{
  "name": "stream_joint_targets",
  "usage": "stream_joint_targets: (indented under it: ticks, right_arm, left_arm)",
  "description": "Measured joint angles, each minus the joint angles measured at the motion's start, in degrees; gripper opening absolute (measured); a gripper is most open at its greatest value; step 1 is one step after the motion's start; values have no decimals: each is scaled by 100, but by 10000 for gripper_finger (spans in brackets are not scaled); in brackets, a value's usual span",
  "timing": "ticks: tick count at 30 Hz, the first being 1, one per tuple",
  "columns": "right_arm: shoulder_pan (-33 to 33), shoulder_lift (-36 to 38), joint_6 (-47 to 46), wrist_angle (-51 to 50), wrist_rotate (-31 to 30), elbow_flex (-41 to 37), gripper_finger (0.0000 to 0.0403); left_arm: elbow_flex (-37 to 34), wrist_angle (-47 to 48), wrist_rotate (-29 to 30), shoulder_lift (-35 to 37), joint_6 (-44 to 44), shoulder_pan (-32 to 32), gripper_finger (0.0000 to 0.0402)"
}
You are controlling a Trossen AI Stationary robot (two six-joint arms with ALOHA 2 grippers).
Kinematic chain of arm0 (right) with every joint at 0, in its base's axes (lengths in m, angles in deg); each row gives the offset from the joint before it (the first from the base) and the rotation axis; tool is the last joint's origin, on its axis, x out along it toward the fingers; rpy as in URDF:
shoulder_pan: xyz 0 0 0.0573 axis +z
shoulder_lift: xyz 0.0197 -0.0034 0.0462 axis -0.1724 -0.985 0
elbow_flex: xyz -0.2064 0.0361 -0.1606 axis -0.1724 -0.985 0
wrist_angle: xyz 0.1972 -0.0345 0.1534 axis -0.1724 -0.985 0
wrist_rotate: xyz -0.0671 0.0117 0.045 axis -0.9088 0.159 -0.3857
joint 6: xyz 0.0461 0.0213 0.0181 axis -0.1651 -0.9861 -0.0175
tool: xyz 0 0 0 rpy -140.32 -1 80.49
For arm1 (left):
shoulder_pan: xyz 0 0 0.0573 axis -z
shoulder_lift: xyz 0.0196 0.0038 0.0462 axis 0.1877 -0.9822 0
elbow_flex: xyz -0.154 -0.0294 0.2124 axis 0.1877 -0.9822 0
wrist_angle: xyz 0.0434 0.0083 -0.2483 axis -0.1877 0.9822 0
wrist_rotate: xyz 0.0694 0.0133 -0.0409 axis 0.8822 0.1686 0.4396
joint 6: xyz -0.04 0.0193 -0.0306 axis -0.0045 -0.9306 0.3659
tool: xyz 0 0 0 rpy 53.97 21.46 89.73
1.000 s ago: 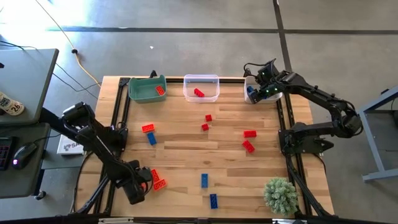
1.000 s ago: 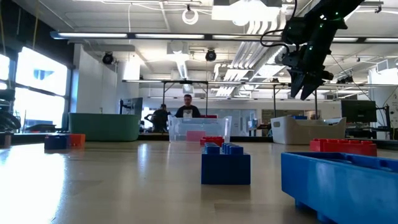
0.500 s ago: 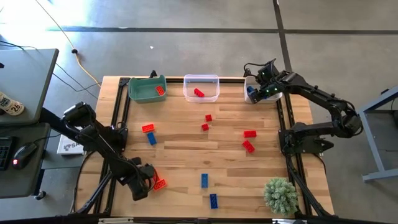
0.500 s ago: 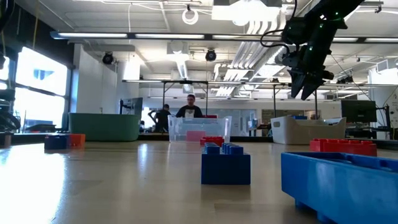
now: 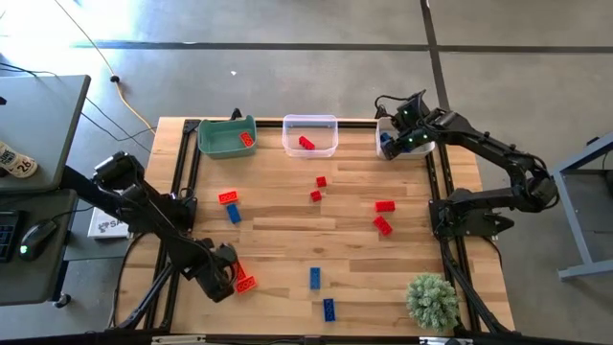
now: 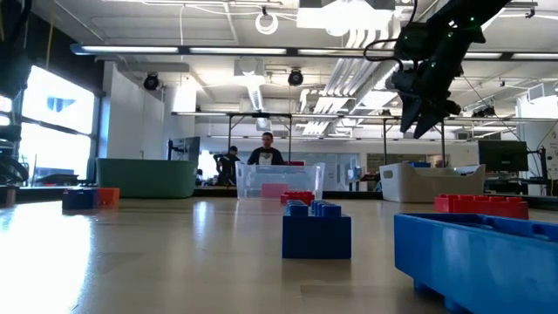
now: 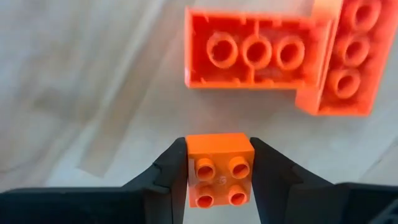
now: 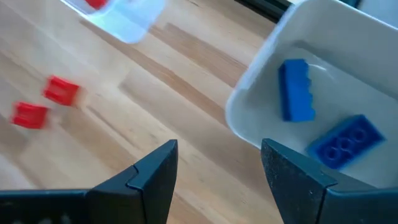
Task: Sort & place blocks by color
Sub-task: Put the orange game piece into the green bin
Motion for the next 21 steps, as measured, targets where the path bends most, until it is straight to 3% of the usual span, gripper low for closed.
stream_joint_targets:
  ticks: [5, 12, 21]
  right_arm:
    - [0, 7, -281, 391, 507, 0, 220]
    - [224, 7, -812, 918, 1294, 0, 220]
    - [862, 11, -1746, 1171, 1561, 0, 220]
  left_arm:
    - [4, 570, 455, 616, -93, -170, 109]
    - [6, 1471, 1534, 1691, -709, -710, 109]
    - [13, 1969, 3325, 3139, -2363, -2125, 109]
